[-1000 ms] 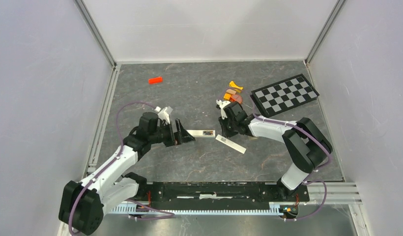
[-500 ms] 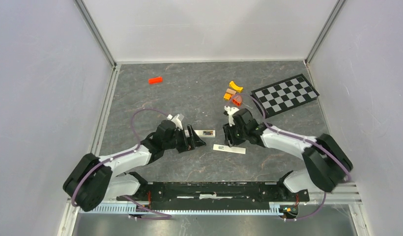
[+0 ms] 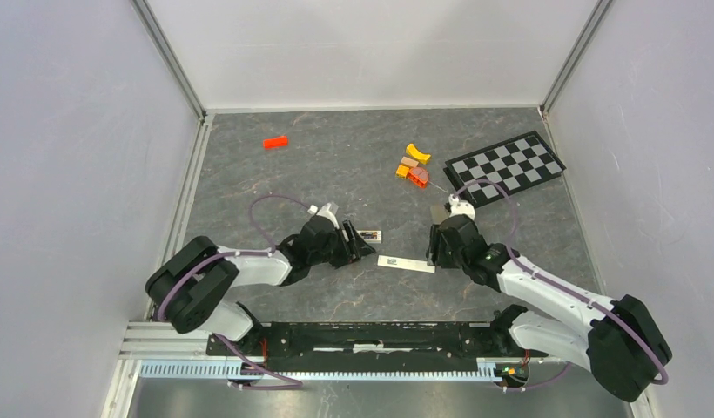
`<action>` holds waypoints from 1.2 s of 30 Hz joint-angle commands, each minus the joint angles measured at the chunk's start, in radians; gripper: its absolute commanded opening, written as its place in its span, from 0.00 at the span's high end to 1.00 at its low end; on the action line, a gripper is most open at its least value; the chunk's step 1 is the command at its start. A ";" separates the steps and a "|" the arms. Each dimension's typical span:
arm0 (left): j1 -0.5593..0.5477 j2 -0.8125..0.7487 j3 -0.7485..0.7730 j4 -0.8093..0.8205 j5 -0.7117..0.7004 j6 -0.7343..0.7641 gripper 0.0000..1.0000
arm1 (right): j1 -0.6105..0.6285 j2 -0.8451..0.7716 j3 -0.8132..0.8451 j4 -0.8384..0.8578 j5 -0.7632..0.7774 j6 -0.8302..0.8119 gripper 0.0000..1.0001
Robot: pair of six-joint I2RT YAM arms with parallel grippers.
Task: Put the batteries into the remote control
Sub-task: Pick up the battery cover at the center of the board.
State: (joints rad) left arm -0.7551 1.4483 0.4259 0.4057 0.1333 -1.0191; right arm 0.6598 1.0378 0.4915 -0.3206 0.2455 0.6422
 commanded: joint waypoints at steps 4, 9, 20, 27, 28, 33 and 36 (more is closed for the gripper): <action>-0.022 0.115 0.081 0.093 -0.002 -0.079 0.47 | -0.029 0.033 -0.071 0.081 -0.068 0.070 0.52; -0.039 0.136 0.082 0.087 0.003 -0.096 0.52 | -0.037 0.033 -0.105 0.109 -0.097 0.096 0.53; -0.057 0.226 0.133 0.105 0.090 -0.087 0.57 | -0.059 0.039 -0.165 0.183 -0.209 0.137 0.55; -0.058 0.220 0.132 0.064 0.068 -0.089 0.57 | -0.060 0.010 -0.139 0.102 -0.122 0.117 0.52; -0.060 0.215 0.131 0.050 0.058 -0.086 0.57 | -0.060 0.002 -0.129 0.076 -0.090 0.107 0.51; -0.059 0.215 0.131 0.013 0.040 -0.074 0.57 | -0.060 -0.040 -0.113 0.010 -0.019 0.081 0.48; -0.059 0.223 0.131 0.015 0.042 -0.081 0.57 | -0.060 -0.042 -0.133 0.026 -0.087 0.085 0.50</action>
State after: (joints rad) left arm -0.8055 1.6573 0.5480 0.4763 0.2073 -1.0824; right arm 0.6003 1.0061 0.3580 -0.2447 0.1638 0.7391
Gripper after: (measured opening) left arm 0.433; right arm 0.516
